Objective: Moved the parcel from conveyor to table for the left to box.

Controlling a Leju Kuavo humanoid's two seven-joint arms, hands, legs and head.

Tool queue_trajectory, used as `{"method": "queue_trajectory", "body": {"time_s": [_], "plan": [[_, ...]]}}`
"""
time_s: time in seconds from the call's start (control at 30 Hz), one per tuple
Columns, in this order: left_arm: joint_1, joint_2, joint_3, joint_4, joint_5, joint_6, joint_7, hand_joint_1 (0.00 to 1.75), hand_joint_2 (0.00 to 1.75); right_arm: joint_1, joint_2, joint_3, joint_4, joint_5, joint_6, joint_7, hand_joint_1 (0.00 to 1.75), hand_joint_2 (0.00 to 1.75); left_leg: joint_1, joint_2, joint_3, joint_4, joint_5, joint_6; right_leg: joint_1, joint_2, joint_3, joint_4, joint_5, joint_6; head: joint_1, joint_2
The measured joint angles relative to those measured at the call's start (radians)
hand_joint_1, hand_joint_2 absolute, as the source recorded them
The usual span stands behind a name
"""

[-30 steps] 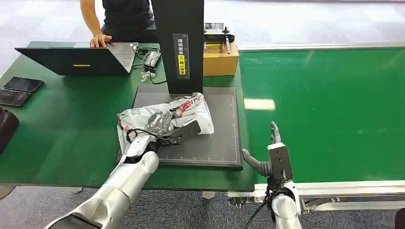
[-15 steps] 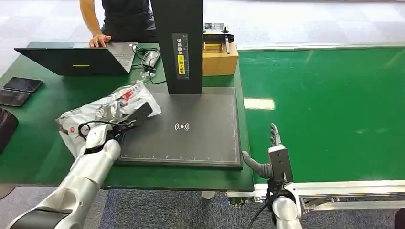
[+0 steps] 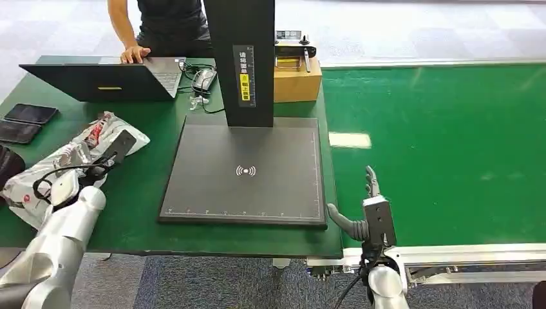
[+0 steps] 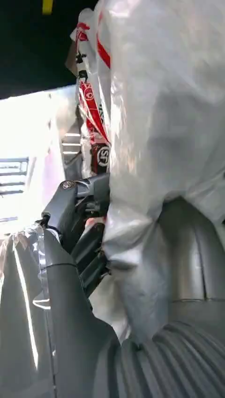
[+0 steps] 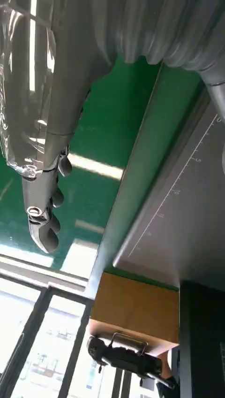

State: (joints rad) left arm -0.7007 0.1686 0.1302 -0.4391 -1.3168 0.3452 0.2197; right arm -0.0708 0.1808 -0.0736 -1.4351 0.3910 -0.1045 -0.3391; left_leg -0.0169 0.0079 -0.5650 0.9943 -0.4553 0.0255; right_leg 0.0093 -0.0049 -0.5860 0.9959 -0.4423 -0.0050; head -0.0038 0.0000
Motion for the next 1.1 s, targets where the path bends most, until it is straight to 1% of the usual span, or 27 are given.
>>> {"method": "queue_trajectory", "body": {"time_s": [0.1,0.3,0.4,0.47,0.53,0.63,0.73,0.83,1.0,1.1], "plan": [[0.0,0.006,0.051,0.011,0.027,-0.026,-0.028,0.0,1.75,-0.003,0.0,0.002,0.0,-0.004,0.0,0.0,0.0,1.75,0.0,0.0,0.0,0.0,0.0,0.0,0.0,0.0,0.0,0.0,0.0,0.0,0.0,0.0],[0.0,0.007,0.08,0.017,0.007,-0.002,-0.036,0.0,1.75,-0.008,-0.001,0.003,0.001,-0.006,0.0,0.0,0.0,1.75,0.0,0.0,0.0,0.0,0.0,0.0,0.0,0.0,0.0,0.0,0.0,0.0,0.0,0.0],[0.0,0.005,0.09,0.017,0.006,0.013,-0.059,0.0,1.75,-0.007,-0.001,0.003,0.001,-0.006,0.0,0.0,0.0,1.75,0.0,0.0,0.0,0.0,0.0,0.0,0.0,0.0,0.0,0.0,0.0,0.0,0.0,0.0],[0.0,0.003,0.098,0.017,0.014,0.024,-0.092,0.0,1.75,-0.007,-0.001,0.004,0.002,-0.006,0.0,0.0,0.0,1.75,0.0,0.0,0.0,0.0,0.0,0.0,0.0,0.0,0.0,0.0,0.0,0.0,0.0,0.0],[0.0,-0.006,0.11,0.015,0.045,0.029,-0.152,0.0,1.75,-0.008,-0.001,0.005,0.002,-0.006,0.0,0.0,0.0,1.75,0.0,0.0,0.0,0.0,0.0,0.0,0.0,0.0,0.0,0.0,0.0,0.0,0.0,0.0],[0.008,-0.032,0.129,-0.009,0.108,0.045,-0.253,0.0,1.75,-0.008,-0.001,0.005,0.001,-0.003,0.0,0.0,0.0,1.75,0.0,0.0,0.0,0.0,0.0,0.0,0.0,0.0,-0.001,0.0,0.0,0.0,0.0,0.0],[0.037,-0.083,0.133,-0.108,0.194,0.053,-0.35,0.0,1.75,-0.008,-0.001,0.005,0.001,0.01,0.001,0.0,0.0,1.75,0.0,0.0,0.0,0.0,0.0,0.0,0.0,0.0,0.0,0.0,0.0,0.0,0.0,0.0],[0.085,-0.129,0.127,-0.227,0.273,0.045,-0.396,0.0,1.75,-0.008,-0.001,0.004,0.001,0.018,0.002,-0.002,0.0,1.75,-0.001,0.0,0.0,0.0,0.0,0.0,-0.001,0.0,0.0,0.0,0.0,0.0,0.0,0.0],[0.201,-0.199,0.063,-0.481,0.429,0.006,-0.468,0.0,1.75,-0.009,0.0,0.0,0.0,0.027,0.015,-0.015,0.0,1.75,-0.001,0.0,-0.001,0.0,-0.001,0.001,-0.001,0.0,-0.001,-0.001,0.0,0.0,0.0,0.0],[0.272,-0.241,0.014,-0.598,0.598,-0.076,-0.57,0.0,1.75,-0.011,0.0,0.0,-0.002,0.02,0.036,-0.059,0.0,1.75,-0.001,0.001,-0.001,0.0,-0.001,0.0,-0.001,0.0,-0.001,-0.001,0.0,0.0,0.0,0.0]]}}
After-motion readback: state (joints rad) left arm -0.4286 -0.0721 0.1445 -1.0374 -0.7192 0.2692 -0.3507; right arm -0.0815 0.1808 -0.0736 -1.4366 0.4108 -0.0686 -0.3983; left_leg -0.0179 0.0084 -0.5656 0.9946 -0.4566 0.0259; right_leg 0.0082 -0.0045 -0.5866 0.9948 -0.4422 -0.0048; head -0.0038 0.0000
